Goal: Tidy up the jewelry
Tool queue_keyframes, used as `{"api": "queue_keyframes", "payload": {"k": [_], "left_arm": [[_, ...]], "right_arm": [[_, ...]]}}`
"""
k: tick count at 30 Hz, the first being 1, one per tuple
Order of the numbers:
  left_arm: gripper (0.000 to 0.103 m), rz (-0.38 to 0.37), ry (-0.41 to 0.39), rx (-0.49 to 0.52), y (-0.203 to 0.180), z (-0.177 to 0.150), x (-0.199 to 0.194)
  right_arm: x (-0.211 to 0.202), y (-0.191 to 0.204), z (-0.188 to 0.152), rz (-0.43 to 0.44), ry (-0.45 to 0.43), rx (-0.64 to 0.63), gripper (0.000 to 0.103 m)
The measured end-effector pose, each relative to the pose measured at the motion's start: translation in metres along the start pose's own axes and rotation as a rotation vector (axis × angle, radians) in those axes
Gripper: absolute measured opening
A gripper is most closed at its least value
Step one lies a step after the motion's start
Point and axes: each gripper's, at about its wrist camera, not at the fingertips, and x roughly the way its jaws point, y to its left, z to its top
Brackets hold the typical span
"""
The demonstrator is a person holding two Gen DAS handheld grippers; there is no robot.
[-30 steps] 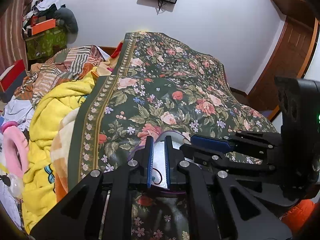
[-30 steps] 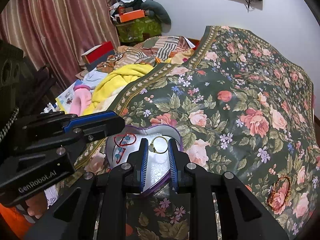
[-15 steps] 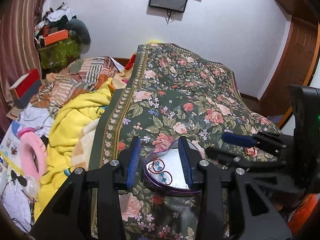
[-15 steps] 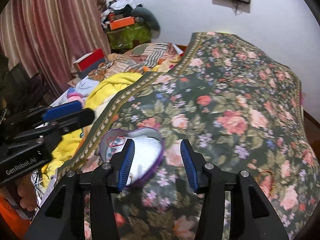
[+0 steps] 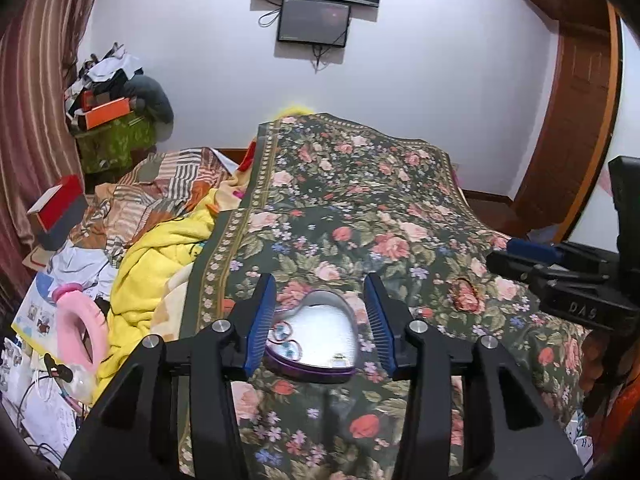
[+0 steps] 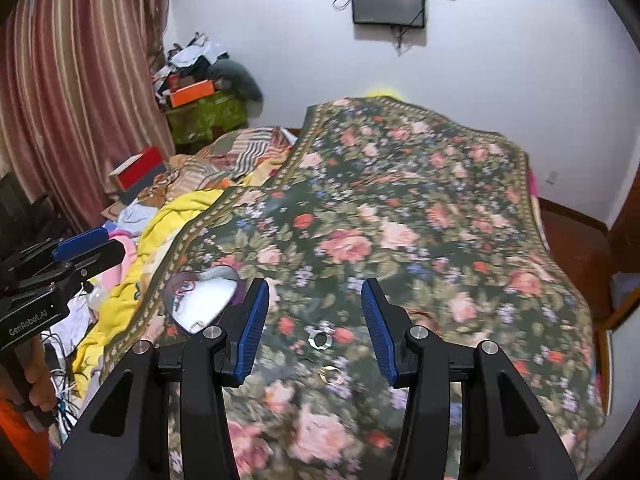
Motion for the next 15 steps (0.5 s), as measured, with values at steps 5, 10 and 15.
{"api": "queue_keyframes", "payload": {"k": [5,10,15], "left_arm": [[0.045,-0.028,0.010,0.028,-0.025,-0.004,-0.002],[0.046,-0.058,0.047,0.047,-0.047,-0.011,0.007],[0.046,-0.078,0.095,0.075,-0.068,-0.020,0.017]], "right_arm": [[-0.020,-0.018,-0.012,-0.039,-0.015,0.014,0.046],[-0.030,-0.035,-0.028,-0.062,-0.006,0.034,0.047],[-0.032,-0.050,-0.045,-0.073,0.029,0.066,0.047]]}}
